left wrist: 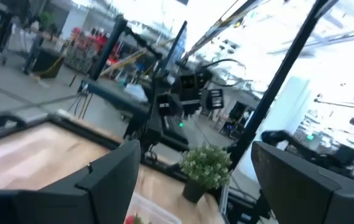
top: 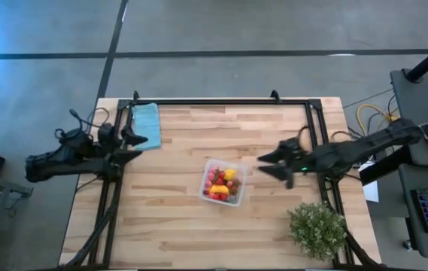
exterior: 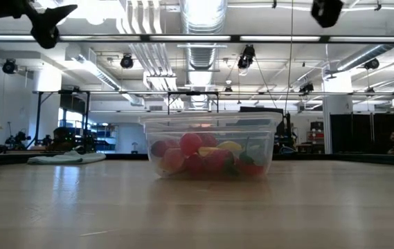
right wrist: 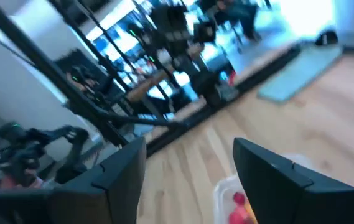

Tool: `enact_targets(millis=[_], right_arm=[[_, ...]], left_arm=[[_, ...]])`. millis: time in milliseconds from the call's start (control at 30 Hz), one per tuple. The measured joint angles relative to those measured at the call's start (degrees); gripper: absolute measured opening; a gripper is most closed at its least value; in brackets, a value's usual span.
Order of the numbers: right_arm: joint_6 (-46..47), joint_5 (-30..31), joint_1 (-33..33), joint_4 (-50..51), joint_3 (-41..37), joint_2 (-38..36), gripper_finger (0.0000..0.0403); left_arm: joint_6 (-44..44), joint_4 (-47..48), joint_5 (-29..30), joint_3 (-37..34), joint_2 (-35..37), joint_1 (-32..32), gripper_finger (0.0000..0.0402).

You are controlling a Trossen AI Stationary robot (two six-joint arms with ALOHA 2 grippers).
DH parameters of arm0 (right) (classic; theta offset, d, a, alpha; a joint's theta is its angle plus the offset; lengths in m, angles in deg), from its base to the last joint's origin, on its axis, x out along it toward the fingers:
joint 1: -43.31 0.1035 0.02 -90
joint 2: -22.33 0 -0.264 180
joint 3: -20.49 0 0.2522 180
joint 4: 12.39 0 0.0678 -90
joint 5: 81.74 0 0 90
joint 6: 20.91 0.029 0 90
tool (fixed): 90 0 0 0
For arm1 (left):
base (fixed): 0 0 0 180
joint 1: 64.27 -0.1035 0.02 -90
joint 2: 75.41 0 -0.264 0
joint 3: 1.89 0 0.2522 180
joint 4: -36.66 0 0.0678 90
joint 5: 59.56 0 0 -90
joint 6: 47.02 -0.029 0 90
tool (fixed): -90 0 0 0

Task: Pick and placing Produce into tupperware
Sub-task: Return to Home Position

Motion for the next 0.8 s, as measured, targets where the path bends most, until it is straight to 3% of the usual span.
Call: enact_targets(millis=[133,300,567,800], right_arm=[[-2.0,1.3,-0.5,5.5,-3.4,-13.5,0.0233],[8.3,4.7,-0.8,24.9,-4.3,-29.3,0.0233],[-5.0,-3.3,-0.8,27.4,-7.1,-47.8,0.0233],[-11.1,-4.8,-0.8,26.5,-9.0,-48.5,0.0233]], left_arm=[[-1.5,2.6,0.8,0.2,4.4,0.0,0.0293],[-3.4,6.1,3.6,1.0,4.2,0.0,0.0293],[-3.5,13.6,9.8,0.9,4.4,0.0,0.0293],[-4.7,13.9,10.4,-1.8,4.2,0.0,0.0293]])
